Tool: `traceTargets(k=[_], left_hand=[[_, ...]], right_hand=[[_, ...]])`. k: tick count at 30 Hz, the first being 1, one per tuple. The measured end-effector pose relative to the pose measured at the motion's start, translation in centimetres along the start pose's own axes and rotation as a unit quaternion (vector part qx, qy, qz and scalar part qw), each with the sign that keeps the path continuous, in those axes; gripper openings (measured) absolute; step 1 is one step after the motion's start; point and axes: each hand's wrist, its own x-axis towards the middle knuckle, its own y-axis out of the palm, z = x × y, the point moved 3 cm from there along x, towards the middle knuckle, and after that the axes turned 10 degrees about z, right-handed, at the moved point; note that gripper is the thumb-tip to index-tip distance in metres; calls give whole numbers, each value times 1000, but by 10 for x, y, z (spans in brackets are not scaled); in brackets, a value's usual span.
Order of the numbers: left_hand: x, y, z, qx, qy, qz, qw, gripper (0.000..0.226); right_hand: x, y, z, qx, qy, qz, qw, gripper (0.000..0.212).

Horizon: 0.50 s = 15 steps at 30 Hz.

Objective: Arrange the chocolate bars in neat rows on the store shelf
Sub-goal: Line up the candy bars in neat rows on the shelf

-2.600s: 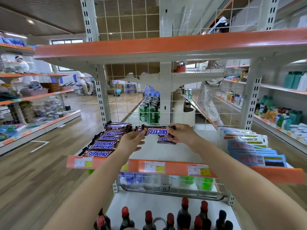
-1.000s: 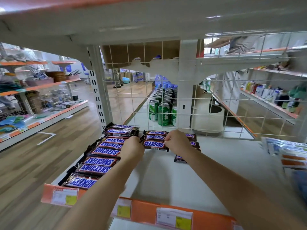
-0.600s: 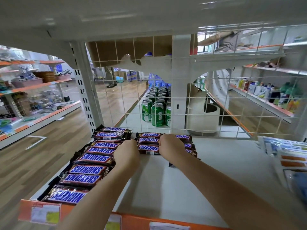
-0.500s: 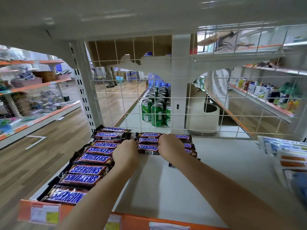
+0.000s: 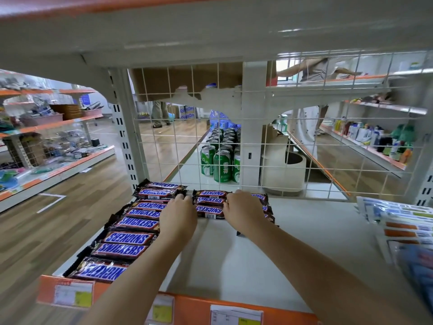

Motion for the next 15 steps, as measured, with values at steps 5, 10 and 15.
traceTargets(k=[5, 10, 15], left_hand=[[-19, -5, -14, 32, 65, 45, 996, 35], [-48, -14, -35, 34, 97, 72, 992, 38], [-78, -24, -64, 44, 118, 89, 988, 42]], right_hand=[[-20, -5, -5, 9, -15, -15, 1000, 26], [-53, -15, -17, -10, -25, -9, 1000, 36], [-99, -30, -34, -10, -11, -17, 1000, 32]])
